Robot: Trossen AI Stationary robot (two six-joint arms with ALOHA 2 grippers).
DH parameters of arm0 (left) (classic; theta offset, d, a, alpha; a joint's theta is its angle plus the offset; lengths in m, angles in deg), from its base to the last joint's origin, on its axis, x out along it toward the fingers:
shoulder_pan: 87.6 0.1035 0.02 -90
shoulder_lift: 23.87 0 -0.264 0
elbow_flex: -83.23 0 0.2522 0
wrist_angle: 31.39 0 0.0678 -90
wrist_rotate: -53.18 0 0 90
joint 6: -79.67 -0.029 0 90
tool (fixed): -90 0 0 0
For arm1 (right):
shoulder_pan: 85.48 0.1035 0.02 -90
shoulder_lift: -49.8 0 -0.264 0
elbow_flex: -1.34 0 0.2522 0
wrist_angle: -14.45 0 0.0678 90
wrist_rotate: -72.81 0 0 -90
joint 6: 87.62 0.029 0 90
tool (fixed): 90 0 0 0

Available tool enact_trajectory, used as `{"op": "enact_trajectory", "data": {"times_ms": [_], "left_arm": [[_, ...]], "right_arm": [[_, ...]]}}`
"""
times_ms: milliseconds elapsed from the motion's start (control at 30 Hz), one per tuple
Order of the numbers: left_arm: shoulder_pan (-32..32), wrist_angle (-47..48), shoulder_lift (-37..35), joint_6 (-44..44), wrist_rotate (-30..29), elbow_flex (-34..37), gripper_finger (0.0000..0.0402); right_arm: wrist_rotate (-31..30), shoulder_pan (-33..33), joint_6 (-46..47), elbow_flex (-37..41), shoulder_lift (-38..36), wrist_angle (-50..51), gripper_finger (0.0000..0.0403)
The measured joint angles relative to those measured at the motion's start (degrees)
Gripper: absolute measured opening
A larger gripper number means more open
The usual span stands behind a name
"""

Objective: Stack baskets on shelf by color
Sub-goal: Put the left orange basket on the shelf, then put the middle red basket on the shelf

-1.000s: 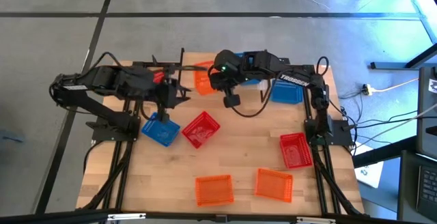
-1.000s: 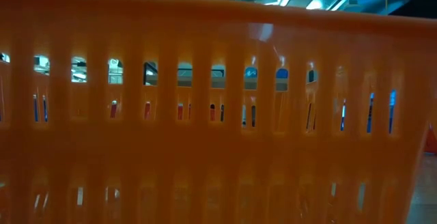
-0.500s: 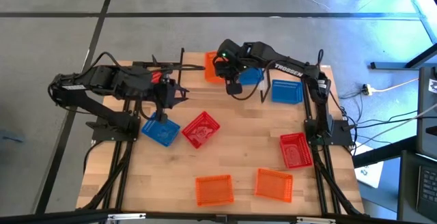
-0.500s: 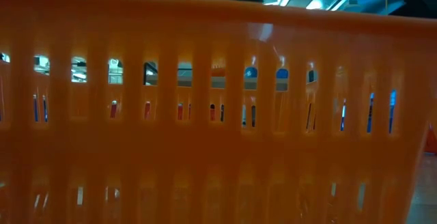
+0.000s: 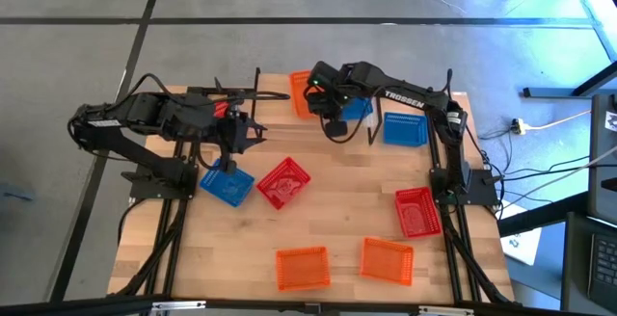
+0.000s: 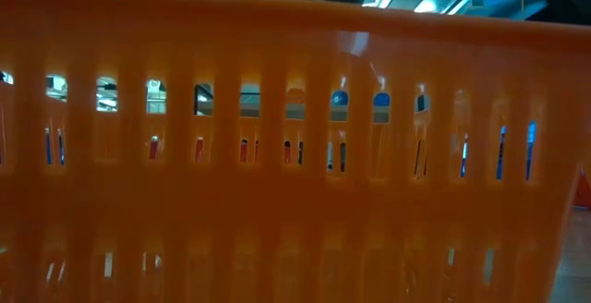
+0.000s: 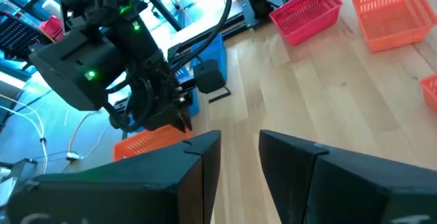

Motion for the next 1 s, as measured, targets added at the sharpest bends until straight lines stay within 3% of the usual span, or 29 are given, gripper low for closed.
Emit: {"op": "enact_trajectory", "data": {"times_ms": [300,533,733,900,1000], "left_arm": [[0.00,0.00,0.02,0.00,-0.02,0.00,0.0094],[0.00,-0.02,0.02,0.00,0.00,0.00,0.0094],[0.04,-0.02,0.04,0.27,0.00,0.00,0.0094],[0.04,0.80,0.04,10.16,0.00,0.00,0.0094],[0.04,6.39,0.04,18.70,0.05,0.00,0.0094]], "right_arm": [[-0.04,0.00,-0.06,-0.02,0.00,-0.84,0.0093],[-0.09,0.31,-0.06,-1.99,0.00,-0.17,0.0095],[-0.17,1.06,0.09,-8.46,-0.04,2.18,0.0096],[-0.13,2.98,0.11,-16.36,-0.04,9.43,0.0096],[0.07,5.08,0.11,-17.80,-1.47,10.47,0.0096]]}}
